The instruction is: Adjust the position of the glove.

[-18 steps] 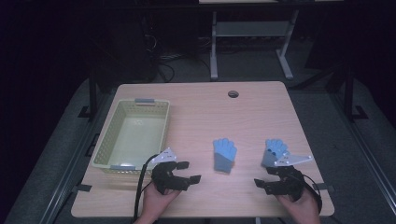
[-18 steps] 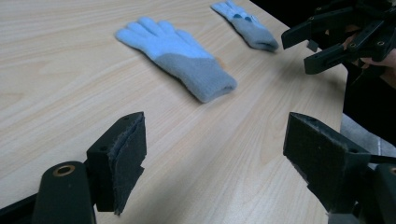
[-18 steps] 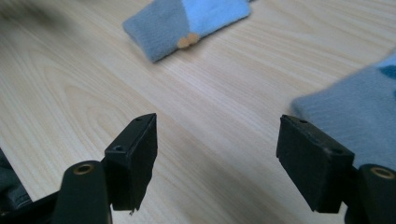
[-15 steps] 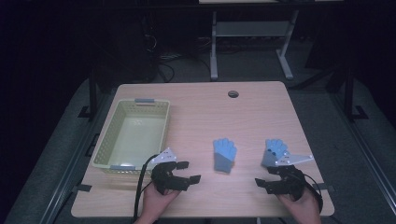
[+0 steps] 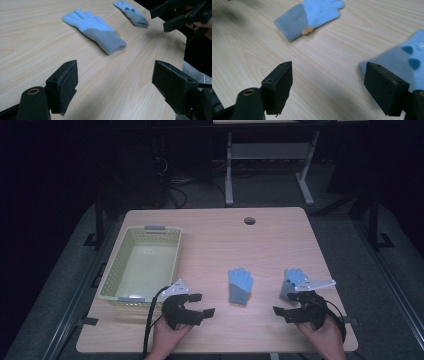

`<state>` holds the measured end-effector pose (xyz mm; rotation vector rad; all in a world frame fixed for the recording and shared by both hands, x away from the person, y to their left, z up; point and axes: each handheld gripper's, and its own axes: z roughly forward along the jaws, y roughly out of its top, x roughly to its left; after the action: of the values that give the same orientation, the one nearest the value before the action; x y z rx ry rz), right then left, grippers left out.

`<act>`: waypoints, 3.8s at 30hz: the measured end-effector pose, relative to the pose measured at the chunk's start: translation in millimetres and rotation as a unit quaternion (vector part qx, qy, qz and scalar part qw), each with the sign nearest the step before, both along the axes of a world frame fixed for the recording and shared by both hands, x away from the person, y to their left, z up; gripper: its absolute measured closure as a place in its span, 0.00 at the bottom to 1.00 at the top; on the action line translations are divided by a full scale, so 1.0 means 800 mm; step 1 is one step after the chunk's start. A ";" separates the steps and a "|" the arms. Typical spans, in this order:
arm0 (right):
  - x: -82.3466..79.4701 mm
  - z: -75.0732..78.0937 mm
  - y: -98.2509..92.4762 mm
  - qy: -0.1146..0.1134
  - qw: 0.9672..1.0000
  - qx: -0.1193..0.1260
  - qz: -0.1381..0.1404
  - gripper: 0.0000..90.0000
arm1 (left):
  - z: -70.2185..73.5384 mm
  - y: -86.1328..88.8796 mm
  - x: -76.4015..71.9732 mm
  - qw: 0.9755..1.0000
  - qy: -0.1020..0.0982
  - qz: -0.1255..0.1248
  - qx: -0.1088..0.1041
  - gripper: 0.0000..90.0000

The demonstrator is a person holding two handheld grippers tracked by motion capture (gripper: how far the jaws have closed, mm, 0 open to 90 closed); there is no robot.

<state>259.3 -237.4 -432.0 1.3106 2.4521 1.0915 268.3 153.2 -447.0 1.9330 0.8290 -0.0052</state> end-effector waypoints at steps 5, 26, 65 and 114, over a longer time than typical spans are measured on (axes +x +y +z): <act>0.010 0.013 -0.006 -0.007 1.000 -0.018 0.001 0.26 | 0.000 -0.002 -0.003 1.000 0.002 -0.002 -0.002 0.23; 0.068 0.033 -0.021 0.013 0.999 -0.041 -0.010 0.26 | 0.002 -0.005 -0.006 1.000 -0.007 -0.008 -0.003 0.23; 0.110 -0.014 -0.033 0.108 0.981 -0.156 -0.042 0.71 | 0.003 -0.006 -0.006 1.000 -0.005 -0.007 -0.007 0.23; 0.097 0.043 -0.017 0.050 0.988 -0.143 0.003 0.94 | 0.004 -0.004 -0.007 1.000 0.005 -0.005 -0.011 0.23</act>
<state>336.6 -251.3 -397.5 1.2947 2.5648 0.6545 262.4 149.9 -444.2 1.9172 0.8224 -0.0309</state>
